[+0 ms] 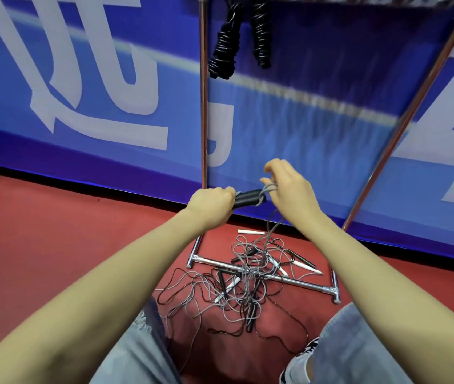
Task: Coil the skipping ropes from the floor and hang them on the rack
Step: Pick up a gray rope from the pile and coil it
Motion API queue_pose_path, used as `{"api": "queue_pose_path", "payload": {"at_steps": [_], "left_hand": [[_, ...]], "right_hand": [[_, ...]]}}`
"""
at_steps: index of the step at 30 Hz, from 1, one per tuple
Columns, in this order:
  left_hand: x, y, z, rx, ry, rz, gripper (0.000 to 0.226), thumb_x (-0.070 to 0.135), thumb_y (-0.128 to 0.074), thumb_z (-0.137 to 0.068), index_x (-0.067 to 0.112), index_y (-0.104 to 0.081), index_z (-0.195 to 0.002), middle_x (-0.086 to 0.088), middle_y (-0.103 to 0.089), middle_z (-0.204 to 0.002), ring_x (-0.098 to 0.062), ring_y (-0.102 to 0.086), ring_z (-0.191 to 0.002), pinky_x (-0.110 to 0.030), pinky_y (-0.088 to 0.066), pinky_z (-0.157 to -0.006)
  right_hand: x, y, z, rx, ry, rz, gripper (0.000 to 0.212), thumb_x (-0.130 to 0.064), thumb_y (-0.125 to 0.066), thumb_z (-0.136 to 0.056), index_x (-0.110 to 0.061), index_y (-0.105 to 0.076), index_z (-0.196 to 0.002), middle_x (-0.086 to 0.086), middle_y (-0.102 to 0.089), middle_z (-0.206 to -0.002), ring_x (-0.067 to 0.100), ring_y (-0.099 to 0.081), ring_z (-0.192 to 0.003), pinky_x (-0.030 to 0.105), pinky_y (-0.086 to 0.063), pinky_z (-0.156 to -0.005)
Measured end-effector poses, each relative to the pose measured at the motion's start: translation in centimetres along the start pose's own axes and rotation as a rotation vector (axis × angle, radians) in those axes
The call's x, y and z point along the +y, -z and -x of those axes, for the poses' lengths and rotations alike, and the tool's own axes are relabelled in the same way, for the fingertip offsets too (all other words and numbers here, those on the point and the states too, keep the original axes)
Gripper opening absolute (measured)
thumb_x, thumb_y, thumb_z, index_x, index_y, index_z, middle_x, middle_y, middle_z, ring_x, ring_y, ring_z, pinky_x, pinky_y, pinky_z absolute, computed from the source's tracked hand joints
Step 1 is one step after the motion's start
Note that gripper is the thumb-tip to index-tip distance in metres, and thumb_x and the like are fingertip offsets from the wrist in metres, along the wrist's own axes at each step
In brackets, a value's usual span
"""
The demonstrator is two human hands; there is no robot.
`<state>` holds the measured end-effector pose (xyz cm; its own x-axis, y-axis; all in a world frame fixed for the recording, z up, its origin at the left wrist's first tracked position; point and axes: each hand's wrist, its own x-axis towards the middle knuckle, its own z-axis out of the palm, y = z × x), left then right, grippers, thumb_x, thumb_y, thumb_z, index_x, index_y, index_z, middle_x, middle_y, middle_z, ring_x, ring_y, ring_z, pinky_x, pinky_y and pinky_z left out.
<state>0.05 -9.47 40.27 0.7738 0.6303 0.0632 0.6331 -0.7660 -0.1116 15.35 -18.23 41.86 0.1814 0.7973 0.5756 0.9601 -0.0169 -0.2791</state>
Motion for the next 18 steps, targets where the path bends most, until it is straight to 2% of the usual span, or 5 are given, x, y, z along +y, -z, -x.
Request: {"api": "queue_pose_path", "payload": {"at_steps": [4,11,13,15,18], "left_hand": [[0.1,0.8,0.2,0.014,-0.189,-0.085,0.022,0.029,-0.044,-0.097,0.009,-0.045,-0.105,-0.010,-0.064,-0.092,-0.034,-0.060,-0.082,-0.033,-0.034,-0.058],[0.1,2.3,0.8,0.318,-0.474,0.043,0.020,0.010,-0.069,-0.076,0.006,-0.050,-0.081,-0.004,-0.054,-0.058,-0.030,-0.051,-0.045,-0.025,-0.019,-0.041],[0.2,3.0,0.8,0.418,-0.406,0.092,0.020,0.008,-0.069,-0.070,0.006,-0.050,-0.075,-0.004,-0.052,-0.054,-0.029,-0.049,-0.039,-0.023,-0.019,-0.039],[0.6,3.9,0.7,0.398,-0.187,0.161,0.012,0.015,-0.056,-0.087,0.006,-0.048,-0.090,-0.009,-0.060,-0.072,-0.034,-0.057,-0.060,-0.031,-0.028,-0.049],[0.6,4.3,0.1,0.294,0.050,0.163,0.016,0.024,-0.043,-0.097,0.012,-0.033,-0.095,-0.011,-0.061,-0.089,-0.034,-0.049,-0.070,-0.035,-0.030,-0.059]], "right_hand": [[0.7,0.1,-2.0,-0.162,-0.363,-0.300,0.024,-0.031,-0.074,-0.081,-0.019,-0.053,-0.081,0.000,-0.049,-0.058,0.026,-0.051,-0.063,0.043,-0.049,-0.064],[0.9,0.0,-1.8,-0.304,-0.470,-0.451,0.034,-0.033,-0.066,-0.088,-0.009,-0.057,-0.066,0.003,-0.048,-0.056,0.015,-0.039,-0.055,0.028,-0.036,-0.057],[0.7,-0.3,-1.1,-0.279,-0.477,-0.552,0.038,-0.036,-0.064,-0.085,-0.002,-0.057,-0.070,0.008,-0.052,-0.062,0.016,-0.043,-0.064,0.030,-0.038,-0.061],[0.8,-0.6,-0.2,-0.282,-0.465,-0.531,0.034,-0.034,-0.059,-0.083,-0.001,-0.061,-0.072,0.012,-0.057,-0.064,0.017,-0.048,-0.066,0.034,-0.040,-0.064],[0.7,-0.7,1.2,-0.356,-0.437,-0.432,0.035,-0.026,-0.052,-0.096,-0.016,-0.057,-0.063,-0.004,-0.046,-0.051,0.010,-0.043,-0.050,0.024,-0.033,-0.053]]}}
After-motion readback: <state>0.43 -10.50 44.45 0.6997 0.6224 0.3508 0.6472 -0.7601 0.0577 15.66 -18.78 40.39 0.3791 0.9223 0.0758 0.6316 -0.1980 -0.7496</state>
